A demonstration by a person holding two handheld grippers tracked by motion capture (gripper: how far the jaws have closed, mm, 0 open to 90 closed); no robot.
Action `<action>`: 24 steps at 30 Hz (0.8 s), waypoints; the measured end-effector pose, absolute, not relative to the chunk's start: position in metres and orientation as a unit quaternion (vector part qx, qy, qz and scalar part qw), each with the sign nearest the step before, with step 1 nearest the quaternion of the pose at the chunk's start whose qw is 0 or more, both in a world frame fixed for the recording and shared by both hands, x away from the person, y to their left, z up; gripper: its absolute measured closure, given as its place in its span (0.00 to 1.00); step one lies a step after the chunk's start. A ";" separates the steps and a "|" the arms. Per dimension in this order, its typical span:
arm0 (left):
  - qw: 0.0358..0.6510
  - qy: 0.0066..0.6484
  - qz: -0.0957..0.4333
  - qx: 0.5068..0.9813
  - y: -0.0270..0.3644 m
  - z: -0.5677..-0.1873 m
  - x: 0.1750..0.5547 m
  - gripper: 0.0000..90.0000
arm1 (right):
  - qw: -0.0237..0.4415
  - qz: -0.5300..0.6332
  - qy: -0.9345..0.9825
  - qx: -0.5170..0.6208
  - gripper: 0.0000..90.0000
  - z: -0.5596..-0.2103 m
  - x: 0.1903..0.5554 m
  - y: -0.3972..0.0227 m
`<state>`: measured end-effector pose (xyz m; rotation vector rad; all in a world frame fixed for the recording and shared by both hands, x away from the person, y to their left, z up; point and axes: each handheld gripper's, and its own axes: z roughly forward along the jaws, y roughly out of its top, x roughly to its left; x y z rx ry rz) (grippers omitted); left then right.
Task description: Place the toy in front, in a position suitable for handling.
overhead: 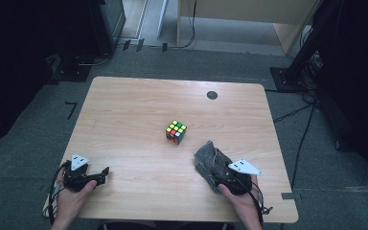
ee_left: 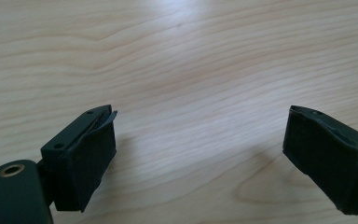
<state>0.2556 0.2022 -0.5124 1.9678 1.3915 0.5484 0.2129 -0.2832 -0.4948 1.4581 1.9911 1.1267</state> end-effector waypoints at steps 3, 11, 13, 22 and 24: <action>0.339 0.512 0.208 0.761 0.187 -0.509 0.259 0.10 | 0.206 0.398 0.722 0.527 0.55 -0.501 0.215 -0.282; 0.366 0.473 0.198 0.776 0.140 -0.501 0.274 0.09 | 0.183 0.389 0.737 0.521 0.66 -0.519 0.219 -0.286; 0.374 0.467 0.194 0.778 0.126 -0.501 0.278 0.09 | 0.175 0.398 0.739 0.515 0.68 -0.521 0.220 -0.290; 0.389 0.438 0.172 0.792 0.066 -0.507 0.299 0.09 | 0.205 0.382 0.744 0.508 0.70 -0.522 0.217 -0.284; 0.392 0.430 0.174 0.794 0.053 -0.509 0.305 0.09 | 0.206 0.382 0.744 0.507 0.70 -0.522 0.216 -0.284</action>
